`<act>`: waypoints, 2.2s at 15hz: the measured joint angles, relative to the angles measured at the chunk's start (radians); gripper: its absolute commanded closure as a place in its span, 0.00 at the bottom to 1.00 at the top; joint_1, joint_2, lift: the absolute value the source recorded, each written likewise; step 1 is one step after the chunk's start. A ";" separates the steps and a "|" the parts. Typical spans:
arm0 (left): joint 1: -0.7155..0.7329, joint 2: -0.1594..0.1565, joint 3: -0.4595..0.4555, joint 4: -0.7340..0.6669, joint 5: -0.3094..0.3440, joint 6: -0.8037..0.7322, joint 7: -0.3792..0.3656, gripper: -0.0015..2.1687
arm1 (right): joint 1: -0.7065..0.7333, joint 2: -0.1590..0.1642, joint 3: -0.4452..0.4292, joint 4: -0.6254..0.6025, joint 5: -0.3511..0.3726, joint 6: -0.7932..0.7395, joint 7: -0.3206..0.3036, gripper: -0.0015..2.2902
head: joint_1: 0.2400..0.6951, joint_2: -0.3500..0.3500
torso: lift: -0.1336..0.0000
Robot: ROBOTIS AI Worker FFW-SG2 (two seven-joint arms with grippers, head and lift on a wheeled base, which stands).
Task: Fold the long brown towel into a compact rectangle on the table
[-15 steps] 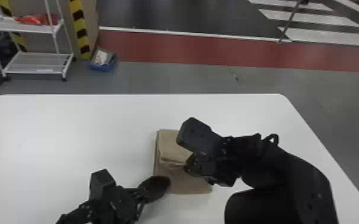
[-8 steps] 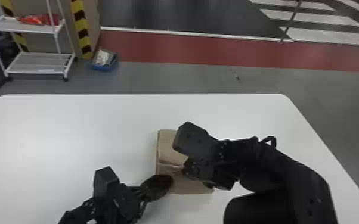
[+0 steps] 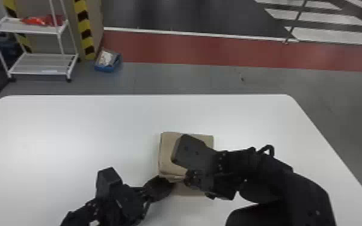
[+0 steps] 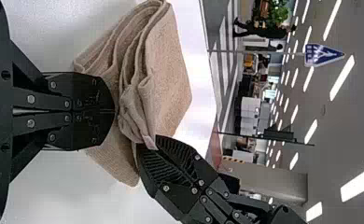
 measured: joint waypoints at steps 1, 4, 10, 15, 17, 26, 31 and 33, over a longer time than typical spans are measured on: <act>0.001 0.000 0.000 0.000 0.000 0.000 0.000 0.96 | 0.005 -0.003 0.000 0.000 0.006 -0.008 0.000 0.57 | 1.00 0.29 | 0.07; 0.002 0.000 -0.001 -0.001 0.000 0.000 0.000 0.96 | 0.022 -0.013 -0.005 0.000 0.018 -0.031 0.000 0.57 | 1.00 0.28 | 0.07; 0.005 -0.001 -0.007 -0.004 -0.003 0.006 0.000 0.96 | 0.034 -0.014 0.006 0.014 0.022 -0.033 0.000 0.55 | 1.00 0.27 | 0.07; 0.005 -0.001 -0.011 -0.010 -0.004 0.022 0.000 0.96 | 0.036 -0.015 0.009 0.011 0.015 -0.017 0.000 0.24 | 1.00 0.26 | 0.07; 0.005 0.000 -0.011 -0.011 -0.006 0.027 0.000 0.96 | 0.037 -0.016 0.005 -0.015 0.008 -0.010 0.000 0.21 | 1.00 0.27 | 0.07; 0.005 0.001 -0.018 -0.017 -0.007 0.031 0.000 0.96 | -0.008 0.071 -0.235 -0.063 -0.256 0.080 0.000 0.92 | 1.00 0.25 | 0.07; 0.006 0.003 -0.017 -0.026 -0.008 0.031 0.000 0.96 | 0.009 0.087 -0.310 -0.040 -0.302 0.030 0.000 0.99 | 1.00 0.23 | 0.07; 0.006 0.003 -0.017 -0.026 -0.008 0.031 0.001 0.96 | 0.041 0.082 -0.298 -0.017 -0.259 -0.039 0.000 0.99 | 1.00 0.22 | 0.07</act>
